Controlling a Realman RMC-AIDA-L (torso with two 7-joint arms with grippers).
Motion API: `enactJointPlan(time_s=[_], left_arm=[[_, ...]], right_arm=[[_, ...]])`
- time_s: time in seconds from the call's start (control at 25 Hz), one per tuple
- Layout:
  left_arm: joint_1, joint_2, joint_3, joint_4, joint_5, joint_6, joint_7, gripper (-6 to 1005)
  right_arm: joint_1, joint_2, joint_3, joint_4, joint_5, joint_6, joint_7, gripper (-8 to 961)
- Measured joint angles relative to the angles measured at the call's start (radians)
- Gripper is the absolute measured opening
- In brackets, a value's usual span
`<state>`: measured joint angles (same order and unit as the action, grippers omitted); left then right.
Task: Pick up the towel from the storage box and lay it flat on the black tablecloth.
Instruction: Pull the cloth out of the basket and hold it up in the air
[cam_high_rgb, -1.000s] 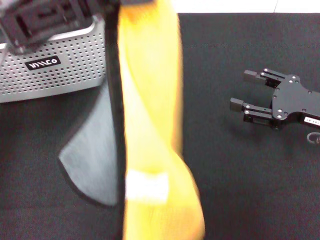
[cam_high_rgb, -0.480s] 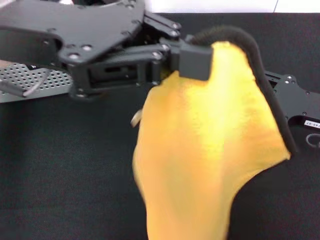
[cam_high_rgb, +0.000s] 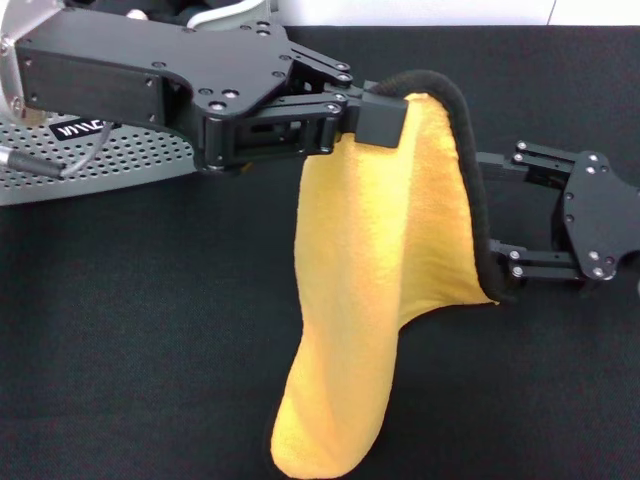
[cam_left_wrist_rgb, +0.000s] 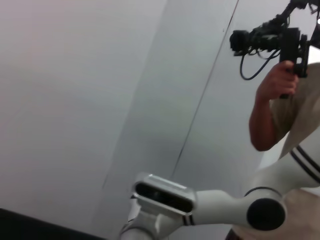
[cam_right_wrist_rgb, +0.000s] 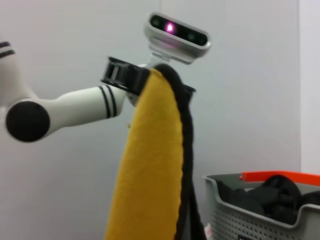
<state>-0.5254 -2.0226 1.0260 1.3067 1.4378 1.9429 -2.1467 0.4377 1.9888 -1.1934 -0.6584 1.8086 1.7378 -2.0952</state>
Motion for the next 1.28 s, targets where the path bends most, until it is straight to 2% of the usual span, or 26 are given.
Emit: enactJointPlan(time_s=[0.4, 0.96, 1.28], left_arm=[[-0.003, 0.0, -0.03, 0.023, 0.033, -0.002, 0.014, 45], [-0.006, 0.003, -0.031, 0.023, 0.046, -0.003, 0.017, 46], [-0.006, 0.001, -0.027, 0.045, 0.046, 0.001, 0.018, 46]], right_arm=[[-0.007, 0.001, -0.012, -0.044, -0.028, 0.033, 0.006, 753], [-0.08, 0.013, -0.014, -0.232, 0.017, 0.051, 0.032, 753], [-0.052, 0.006, -0.002, -0.182, 0.015, 0.029, 0.024, 752]])
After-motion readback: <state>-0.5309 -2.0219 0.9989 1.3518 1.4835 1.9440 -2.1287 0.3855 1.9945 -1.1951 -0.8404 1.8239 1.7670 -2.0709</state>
